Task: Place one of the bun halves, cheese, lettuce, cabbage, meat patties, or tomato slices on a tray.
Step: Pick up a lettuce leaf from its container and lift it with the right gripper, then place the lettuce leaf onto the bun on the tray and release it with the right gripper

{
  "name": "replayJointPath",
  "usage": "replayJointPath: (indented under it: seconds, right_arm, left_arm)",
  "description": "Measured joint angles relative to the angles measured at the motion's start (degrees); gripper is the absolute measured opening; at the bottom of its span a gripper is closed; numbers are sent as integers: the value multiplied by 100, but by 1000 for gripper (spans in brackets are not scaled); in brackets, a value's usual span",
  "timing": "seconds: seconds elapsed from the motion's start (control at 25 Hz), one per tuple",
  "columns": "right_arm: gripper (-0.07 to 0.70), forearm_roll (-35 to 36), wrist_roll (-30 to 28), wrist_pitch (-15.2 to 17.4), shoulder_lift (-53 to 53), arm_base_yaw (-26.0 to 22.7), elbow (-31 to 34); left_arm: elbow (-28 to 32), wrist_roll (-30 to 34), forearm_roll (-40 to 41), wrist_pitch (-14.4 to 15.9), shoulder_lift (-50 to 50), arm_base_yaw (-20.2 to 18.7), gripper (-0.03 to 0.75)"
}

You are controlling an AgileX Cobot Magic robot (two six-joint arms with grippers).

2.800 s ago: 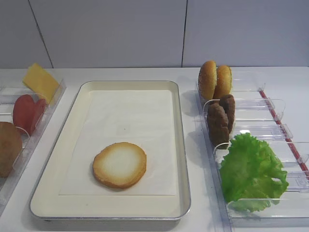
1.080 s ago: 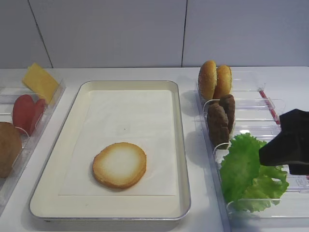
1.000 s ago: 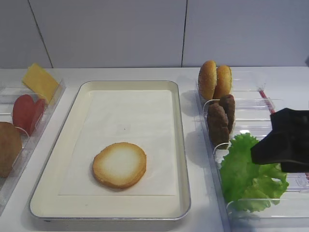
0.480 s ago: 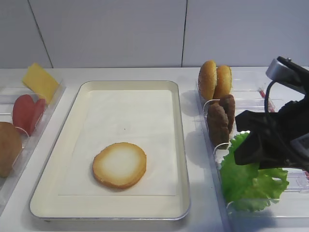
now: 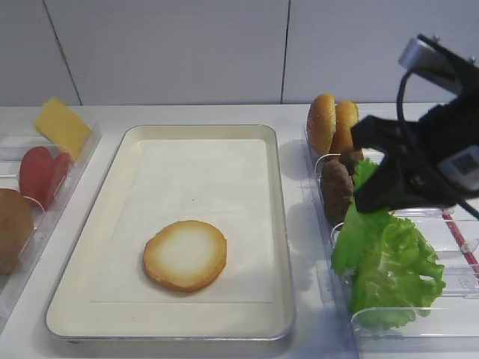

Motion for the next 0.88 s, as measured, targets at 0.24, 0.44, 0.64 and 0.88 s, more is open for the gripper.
replayJointPath:
  seconds: [0.24,0.44,0.64,0.88]
  right_arm:
    - [20,61,326,-6,401,1022,-1032]
    - [18,267,380,-180,1396,1856,-1738]
    - [18,545,277,-271,2515,2311,-2604]
    - [18,734,256,-259,3328,2429,-3150]
  left_arm:
    - [0,0,0,0,0,0,361]
    - [0,0,0,0,0,0,361]
    - [0,0,0,0,0,0,361]
    - [0,0,0,0,0,0,361]
